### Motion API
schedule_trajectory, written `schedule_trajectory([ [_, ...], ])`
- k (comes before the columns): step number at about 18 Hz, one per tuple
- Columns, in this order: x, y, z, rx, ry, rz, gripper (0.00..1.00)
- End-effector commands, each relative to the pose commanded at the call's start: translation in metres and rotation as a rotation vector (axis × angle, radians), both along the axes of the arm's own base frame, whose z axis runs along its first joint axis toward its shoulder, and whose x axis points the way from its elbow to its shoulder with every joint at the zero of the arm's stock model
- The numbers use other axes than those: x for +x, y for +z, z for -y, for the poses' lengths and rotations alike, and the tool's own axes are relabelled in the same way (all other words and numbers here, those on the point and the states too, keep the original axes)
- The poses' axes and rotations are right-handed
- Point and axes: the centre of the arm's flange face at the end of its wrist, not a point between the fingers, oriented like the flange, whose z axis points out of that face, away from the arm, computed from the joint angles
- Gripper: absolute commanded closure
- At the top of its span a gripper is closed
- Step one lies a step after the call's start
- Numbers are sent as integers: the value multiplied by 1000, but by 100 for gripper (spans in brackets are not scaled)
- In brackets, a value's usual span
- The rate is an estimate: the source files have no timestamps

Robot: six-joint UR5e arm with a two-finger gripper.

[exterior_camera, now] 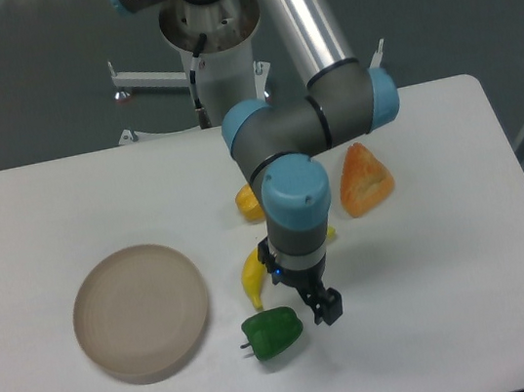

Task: Pick up the green pepper from the table
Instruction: 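Move the gripper down over the green bell pepper beside the banana, then close the gripper on the green bell pepper and lift it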

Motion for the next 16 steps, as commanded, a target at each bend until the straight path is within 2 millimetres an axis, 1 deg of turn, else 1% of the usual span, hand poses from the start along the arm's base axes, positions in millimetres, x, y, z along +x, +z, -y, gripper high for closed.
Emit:
schedule_trajectory([
  [2, 9, -3, -5, -2, -12, 3, 0],
  [7, 10, -23, -18, -12, 22, 17, 0],
  [8, 18, -29, -21, -20, 12, 22, 0],
  [13, 19, -33, -21, -26, 12, 25, 0],
  [14, 20, -39, -22, -31, 12, 30, 0],
  [15, 25, -44, -25, -38, 15, 33, 0],
  [16, 26, -46, -25, -41, 16, 33, 0],
])
